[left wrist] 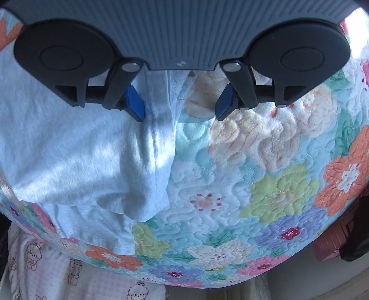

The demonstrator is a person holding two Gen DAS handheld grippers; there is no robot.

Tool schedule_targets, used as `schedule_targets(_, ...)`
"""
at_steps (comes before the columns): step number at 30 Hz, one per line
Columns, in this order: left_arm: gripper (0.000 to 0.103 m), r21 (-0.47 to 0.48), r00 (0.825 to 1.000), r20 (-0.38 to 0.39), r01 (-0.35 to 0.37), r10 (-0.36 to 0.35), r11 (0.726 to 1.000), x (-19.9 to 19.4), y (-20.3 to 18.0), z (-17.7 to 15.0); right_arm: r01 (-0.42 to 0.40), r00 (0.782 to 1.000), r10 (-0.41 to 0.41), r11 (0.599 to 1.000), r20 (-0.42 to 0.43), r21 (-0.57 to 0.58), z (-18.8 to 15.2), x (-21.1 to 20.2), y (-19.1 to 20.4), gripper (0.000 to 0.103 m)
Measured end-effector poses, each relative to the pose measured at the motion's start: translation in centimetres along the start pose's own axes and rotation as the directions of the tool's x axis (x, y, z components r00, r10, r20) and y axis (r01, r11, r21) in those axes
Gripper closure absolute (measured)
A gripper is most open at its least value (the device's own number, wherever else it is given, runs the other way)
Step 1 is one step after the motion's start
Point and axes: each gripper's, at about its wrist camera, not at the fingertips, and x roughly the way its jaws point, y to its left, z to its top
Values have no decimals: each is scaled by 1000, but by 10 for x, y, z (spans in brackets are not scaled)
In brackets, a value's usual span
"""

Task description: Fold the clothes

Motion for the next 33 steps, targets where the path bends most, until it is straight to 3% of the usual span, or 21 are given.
schedule_targets(1,35,-28,1000,-1,-10,10,1000,-3,3,-2,55,998,-55,998,-14,-38,-6,2,3,45)
schedule_targets(3,34,-19,997,8,-74,74,997,-9,1,-7,74,997,-74,996,1,-45,-13,-2,2,43)
schedule_targets(5,28,38,990,33,-139,137,990,-15,-7,-14,80,997,-80,996,5,-29,-18,-7,-2,42)
schedule_targets(7,28,89,988,40,-154,151,984,-20,-15,-19,67,998,-67,998,0,13,-20,-14,-7,42)
schedule_targets(8,28,102,991,32,-136,134,985,-21,-18,-21,50,999,-50,998,-7,34,-21,-16,-11,42)
schedule_targets(11,28,24,997,-54,52,-51,998,-22,-15,-32,-52,998,57,992,-41,116,-29,-22,-19,41)
schedule_targets(14,27,-44,984,-96,146,-149,988,-24,-15,-43,-173,979,191,963,-72,206,-46,-27,-23,41)
schedule_targets(16,27,-126,964,-98,234,-247,964,-28,-7,-50,-237,961,265,936,-78,260,-57,-29,-24,41)
schedule_targets(18,27,-185,953,-83,272,-290,944,-31,0,-56,-271,951,302,916,-65,296,-65,-31,-25,40)
schedule_targets(19,31,-208,952,-73,278,-298,938,-31,2,-57,-278,949,310,911,-60,305,-66,-30,-26,40)
schedule_targets(20,41,-235,952,-61,279,-301,931,-31,6,-57,-286,947,318,906,-54,313,-66,-29,-27,40)
schedule_targets(21,49,-260,952,-47,281,-303,924,-31,10,-57,-298,943,329,901,-49,314,-65,-27,-27,49)
schedule_targets(22,67,-282,953,-29,283,-303,917,-31,14,-56,-301,943,330,905,-50,302,-63,-24,-25,75)
schedule_targets(23,79,-305,953,-12,285,-303,909,-30,19,-55,-303,943,330,908,-50,289,-60,-22,-23,83)
schedule_targets(24,82,-323,953,7,288,-302,902,-31,22,-54,-302,944,326,914,-46,272,-57,-22,-19,88)
schedule_targets(27,82,-350,950,56,307,-308,885,-39,29,-52,-343,938,344,914,32,217,-43,-36,-4,89)
schedule_targets(30,78,-304,961,63,274,-268,912,-50,21,-52,-369,930,359,912,83,179,-23,-48,10,89)
schedule_targets(32,53,-282,967,59,256,-250,925,-56,14,-54,-372,928,360,915,98,156,-8,-53,18,89)
schedule_targets(33,48,-304,961,53,275,-272,912,-55,13,-57,-372,927,360,917,102,146,-1,-55,22,89)
